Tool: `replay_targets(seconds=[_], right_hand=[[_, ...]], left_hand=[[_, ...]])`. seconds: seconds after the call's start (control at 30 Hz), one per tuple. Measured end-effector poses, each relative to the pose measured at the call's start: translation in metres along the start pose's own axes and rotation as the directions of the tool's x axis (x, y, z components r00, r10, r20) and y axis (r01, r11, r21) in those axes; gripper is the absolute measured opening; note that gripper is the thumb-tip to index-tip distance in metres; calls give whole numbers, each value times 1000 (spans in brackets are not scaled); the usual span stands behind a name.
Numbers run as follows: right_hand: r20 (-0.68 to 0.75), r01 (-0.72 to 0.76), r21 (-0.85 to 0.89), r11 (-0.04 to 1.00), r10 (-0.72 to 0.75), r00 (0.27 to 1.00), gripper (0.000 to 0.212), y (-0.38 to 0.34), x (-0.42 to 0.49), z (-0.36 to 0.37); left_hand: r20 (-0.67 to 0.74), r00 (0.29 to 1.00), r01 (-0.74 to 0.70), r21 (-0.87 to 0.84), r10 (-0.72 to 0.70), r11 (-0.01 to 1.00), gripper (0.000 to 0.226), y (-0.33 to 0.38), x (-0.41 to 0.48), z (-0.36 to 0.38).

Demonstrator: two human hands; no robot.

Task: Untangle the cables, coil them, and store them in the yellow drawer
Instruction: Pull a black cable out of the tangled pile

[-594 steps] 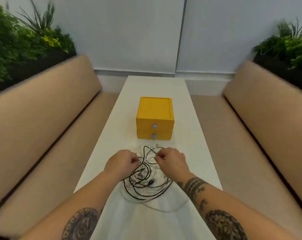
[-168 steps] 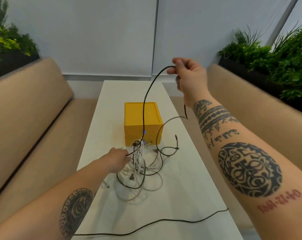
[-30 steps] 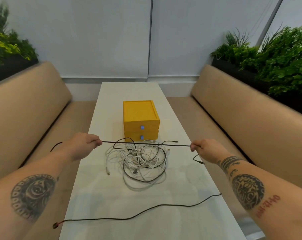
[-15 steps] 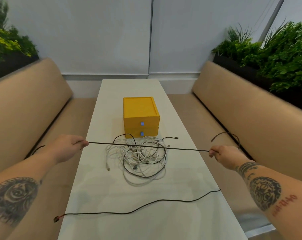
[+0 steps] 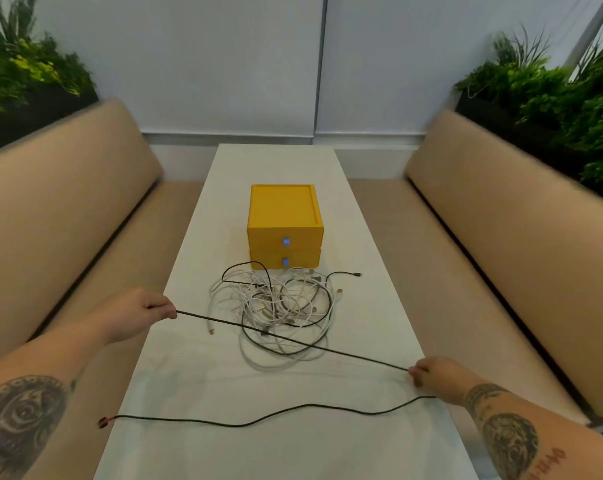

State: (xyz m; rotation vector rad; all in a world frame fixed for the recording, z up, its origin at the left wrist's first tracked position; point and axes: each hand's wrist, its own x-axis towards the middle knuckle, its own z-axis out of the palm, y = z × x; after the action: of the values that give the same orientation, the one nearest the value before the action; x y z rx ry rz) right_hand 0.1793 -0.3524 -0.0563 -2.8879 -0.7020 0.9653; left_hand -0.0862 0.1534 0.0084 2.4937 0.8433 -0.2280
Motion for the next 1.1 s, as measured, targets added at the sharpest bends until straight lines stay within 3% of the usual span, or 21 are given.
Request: replay_targets(seconds=[0.17,0.3,0.43,0.57,0.7,0.83,0.93,1.1], right_hand=[[-33,69,75,995,-67,997,39,7,1,-7],[7,60,71,996,-60,998,40,-1,-4,-18],[-11,130,10,991,-130,991,45,-19,-5,-28],[-62,275,-2,962,-274,960,33,-69,-6,-43],[-116,490,53,870,-482,868,49,-144,-14,-48],[-90,604,25,796,-600,795,59,-218,-29,-42],[-128,634,56,772,-624,771,53,-259,-38,-36],[-154,604,53,795,-591,792,34,-289,-32,-26]], left_hand=[[8,1000,14,-14,-14,1000,18,7,-4,7],[12,1000,-25,-15,25,1000,34,1,-1,14],[-22,999,-44,-32,44,999,13,23,-19,19],[-45,999,-31,-33,29,999,18,32,-31,21],[-62,997,-42,3,42,999,16,36,-41,21],[-56,997,-54,-2,54,999,17,42,-47,20],[-45,995,-89,-39,87,995,17,50,-47,15],[-37,990,-138,-86,135,987,16,50,-44,8]])
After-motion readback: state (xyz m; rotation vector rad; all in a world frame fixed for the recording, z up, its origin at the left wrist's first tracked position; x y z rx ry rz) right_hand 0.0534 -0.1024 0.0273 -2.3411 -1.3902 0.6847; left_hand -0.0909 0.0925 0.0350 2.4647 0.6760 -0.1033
